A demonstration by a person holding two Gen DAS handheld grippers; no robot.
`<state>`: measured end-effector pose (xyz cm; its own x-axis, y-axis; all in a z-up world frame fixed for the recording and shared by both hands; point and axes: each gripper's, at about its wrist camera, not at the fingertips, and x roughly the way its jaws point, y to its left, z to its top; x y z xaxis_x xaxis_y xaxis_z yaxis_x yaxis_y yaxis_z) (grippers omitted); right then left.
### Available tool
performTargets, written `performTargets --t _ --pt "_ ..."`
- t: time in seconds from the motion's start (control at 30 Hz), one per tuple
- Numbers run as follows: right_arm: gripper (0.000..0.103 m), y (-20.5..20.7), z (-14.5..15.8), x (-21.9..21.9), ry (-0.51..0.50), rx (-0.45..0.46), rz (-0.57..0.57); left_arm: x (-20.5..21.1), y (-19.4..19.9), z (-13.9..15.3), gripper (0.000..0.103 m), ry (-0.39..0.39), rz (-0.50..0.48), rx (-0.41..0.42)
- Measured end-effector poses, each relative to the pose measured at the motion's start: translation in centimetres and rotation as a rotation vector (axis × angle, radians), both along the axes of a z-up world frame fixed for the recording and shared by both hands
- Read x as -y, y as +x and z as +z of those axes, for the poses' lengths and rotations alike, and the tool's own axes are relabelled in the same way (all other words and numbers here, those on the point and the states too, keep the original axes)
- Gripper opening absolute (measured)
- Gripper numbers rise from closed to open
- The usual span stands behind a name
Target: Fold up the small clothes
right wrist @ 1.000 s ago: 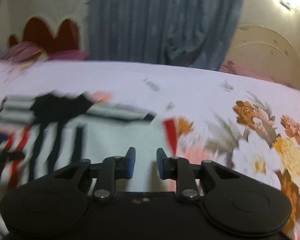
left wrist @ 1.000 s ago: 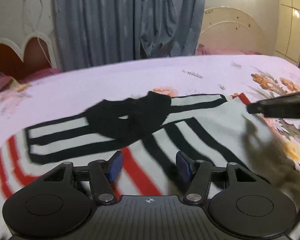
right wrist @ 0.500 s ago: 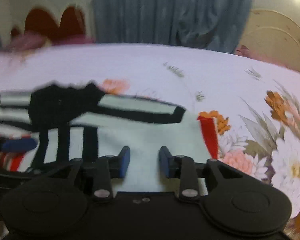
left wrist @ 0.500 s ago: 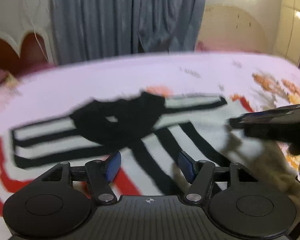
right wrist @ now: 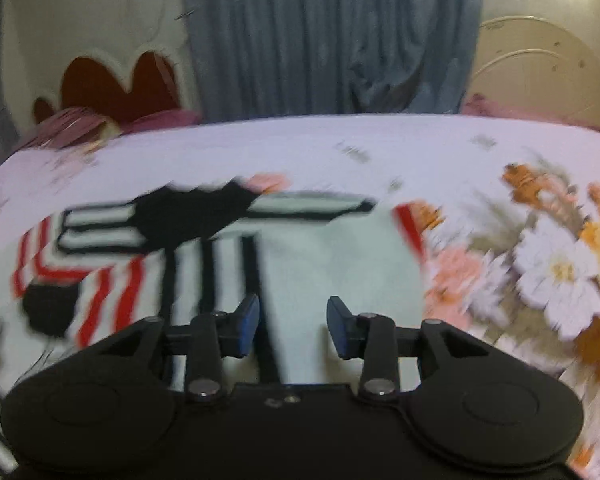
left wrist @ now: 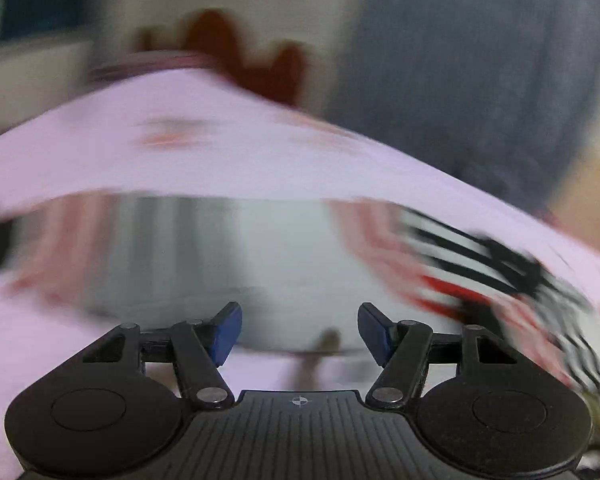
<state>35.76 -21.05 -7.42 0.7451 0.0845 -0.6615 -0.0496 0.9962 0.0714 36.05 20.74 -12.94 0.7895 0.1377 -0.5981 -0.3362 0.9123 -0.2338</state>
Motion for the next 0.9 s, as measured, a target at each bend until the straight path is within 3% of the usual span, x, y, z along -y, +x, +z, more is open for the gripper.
performTargets --t 0.07,0.1,0.13,0.23,0.33,0.47,0.5,0.53,0.6,0.7,0.9 --pt "0.036 -0.7 -0.5 -1.1 0.004 -0.015 0.025 -4.6 -3.3 -0.3 0.061 -0.035 0.146 0.012" --pt "0.036 -1.0 -0.5 -1.6 0.01 -0.021 0.029 -6.6 -4.5 -0.5 0.049 -0.07 0.201 0.013" --pt "0.036 -1.2 -0.6 -2.2 0.015 -0.029 0.031 -8.4 -5.1 -1.0 0.044 -0.113 0.242 0.006" --pt "0.036 -1.1 -0.7 -3.9 0.014 -0.041 0.046 -12.5 -5.8 -2.7 0.043 -0.228 0.355 0.021" --pt "0.036 -1.0 -0.3 -5.7 -0.006 -0.031 0.064 -14.6 -4.8 -4.6 0.043 -0.379 0.411 0.085" --pt "0.036 -1.2 0.5 -6.7 -0.008 -0.009 0.056 -15.9 -3.2 -5.6 0.043 -0.433 0.43 0.145" --pt "0.037 -1.3 0.6 -6.7 -0.007 -0.008 0.048 -16.3 -2.7 -5.8 0.043 -0.447 0.43 0.158" --pt "0.037 -1.2 0.6 -6.6 -0.002 -0.007 0.034 -16.8 -2.7 -5.8 0.034 -0.457 0.426 0.169" --pt "0.036 -0.8 0.6 -6.0 0.022 -0.009 0.0 -17.8 -1.2 -6.2 0.004 -0.449 0.401 0.136" --pt "0.036 1.3 0.1 -4.7 -0.017 -0.025 -0.091 -17.1 0.0 -4.8 0.004 -0.387 0.346 0.142" --pt "0.035 1.5 1.4 -3.9 0.02 0.007 -0.143 -7.1 6.7 0.6 0.004 -0.24 0.012 0.179"
